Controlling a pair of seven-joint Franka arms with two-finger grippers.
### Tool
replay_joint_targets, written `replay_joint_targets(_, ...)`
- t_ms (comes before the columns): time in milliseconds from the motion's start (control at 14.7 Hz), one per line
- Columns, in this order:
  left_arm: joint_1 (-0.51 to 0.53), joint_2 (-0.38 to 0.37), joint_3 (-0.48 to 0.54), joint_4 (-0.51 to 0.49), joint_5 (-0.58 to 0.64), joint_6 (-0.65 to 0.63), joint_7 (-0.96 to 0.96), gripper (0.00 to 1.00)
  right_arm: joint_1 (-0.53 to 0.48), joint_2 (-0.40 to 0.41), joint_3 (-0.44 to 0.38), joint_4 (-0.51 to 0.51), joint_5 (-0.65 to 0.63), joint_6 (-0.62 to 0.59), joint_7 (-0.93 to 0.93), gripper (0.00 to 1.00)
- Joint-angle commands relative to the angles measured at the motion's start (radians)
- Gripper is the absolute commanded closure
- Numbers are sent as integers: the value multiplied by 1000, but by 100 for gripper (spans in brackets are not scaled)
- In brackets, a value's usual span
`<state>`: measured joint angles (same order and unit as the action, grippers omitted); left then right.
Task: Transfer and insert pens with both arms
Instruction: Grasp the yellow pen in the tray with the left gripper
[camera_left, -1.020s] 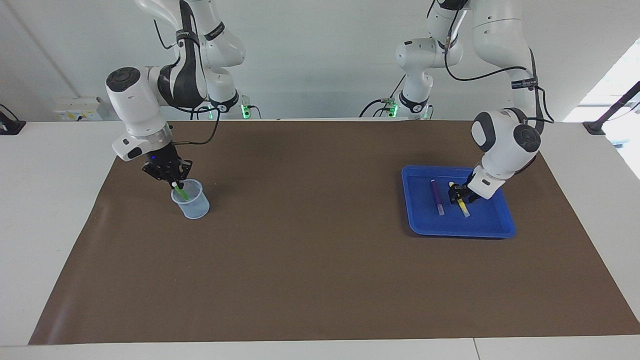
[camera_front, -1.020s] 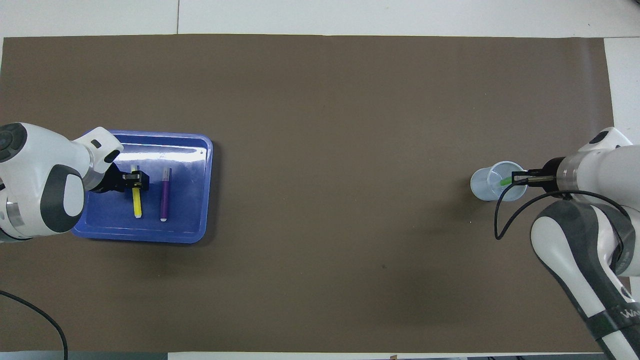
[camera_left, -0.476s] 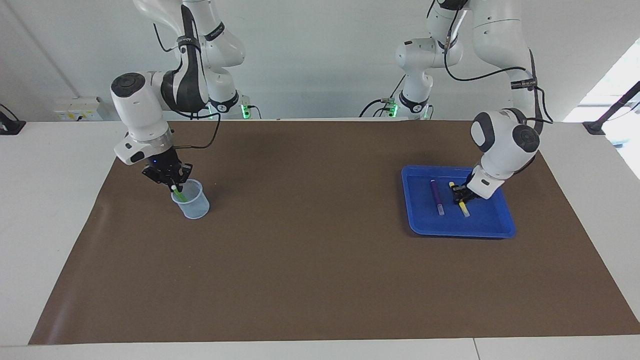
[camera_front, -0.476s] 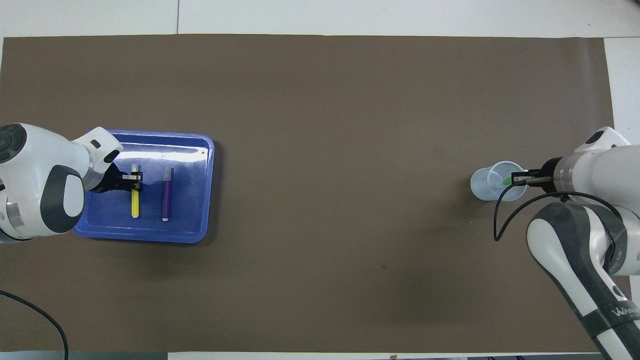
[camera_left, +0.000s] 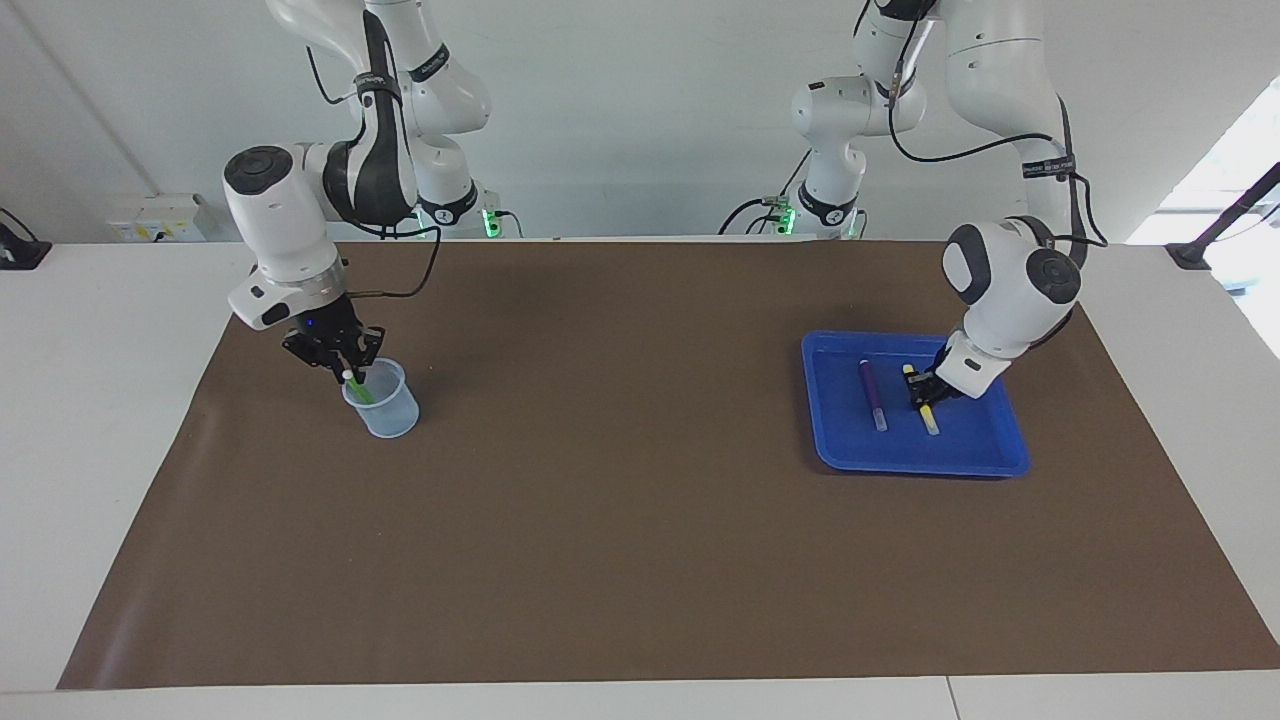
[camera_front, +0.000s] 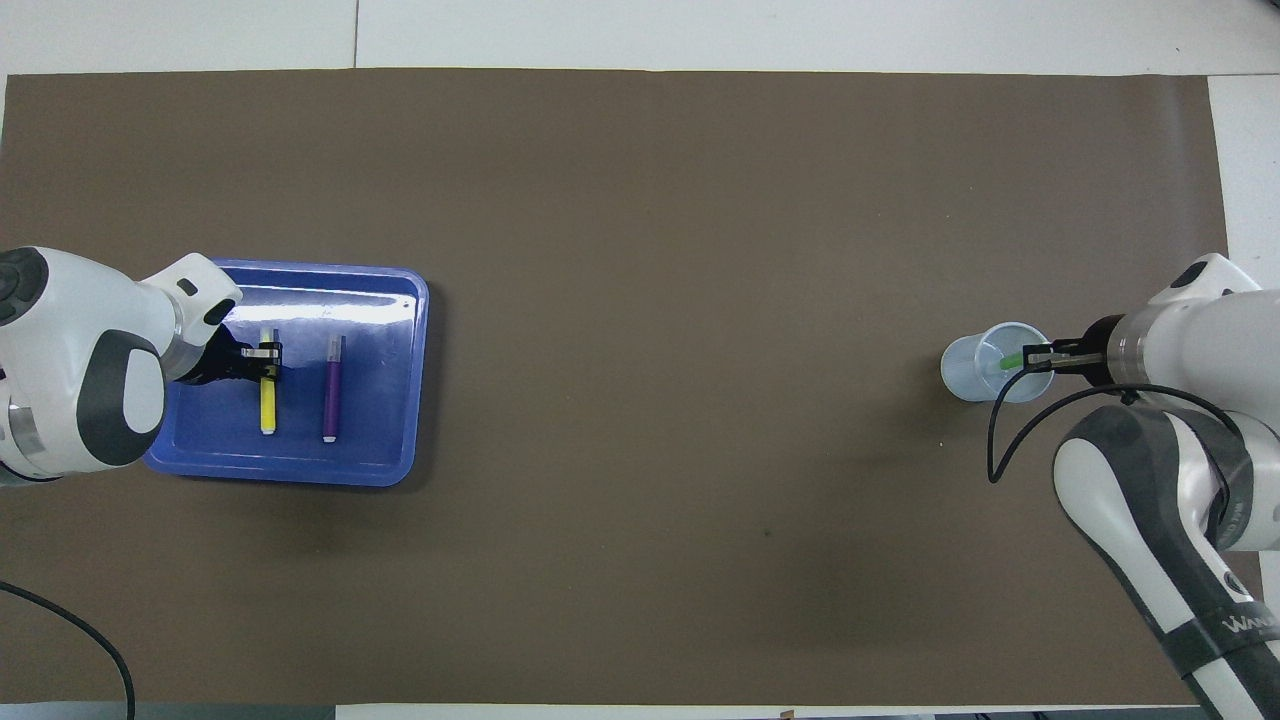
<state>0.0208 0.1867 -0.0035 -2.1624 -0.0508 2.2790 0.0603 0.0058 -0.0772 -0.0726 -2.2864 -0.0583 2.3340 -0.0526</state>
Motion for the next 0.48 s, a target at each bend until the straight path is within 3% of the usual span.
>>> replay_joint_targets(0,15,-6,-6,53,19,-70,1,100,-6,-7,0,-12,-15,16,-7,38)
replay_joint_targets(68,15,-6,-6,88,19,-117,0,100,-6,-6,0,-7,-15,13,-7,33)
replay_joint_targets(204,15,-6,-6,157,19,-217,-2,100,-7,-4,0,2,-14,7,-4,3)
replay_joint_targets(408,7,-7,-9,298,14,-418,-97,100,-7,-22,0,45,-12,-42,-4,0)
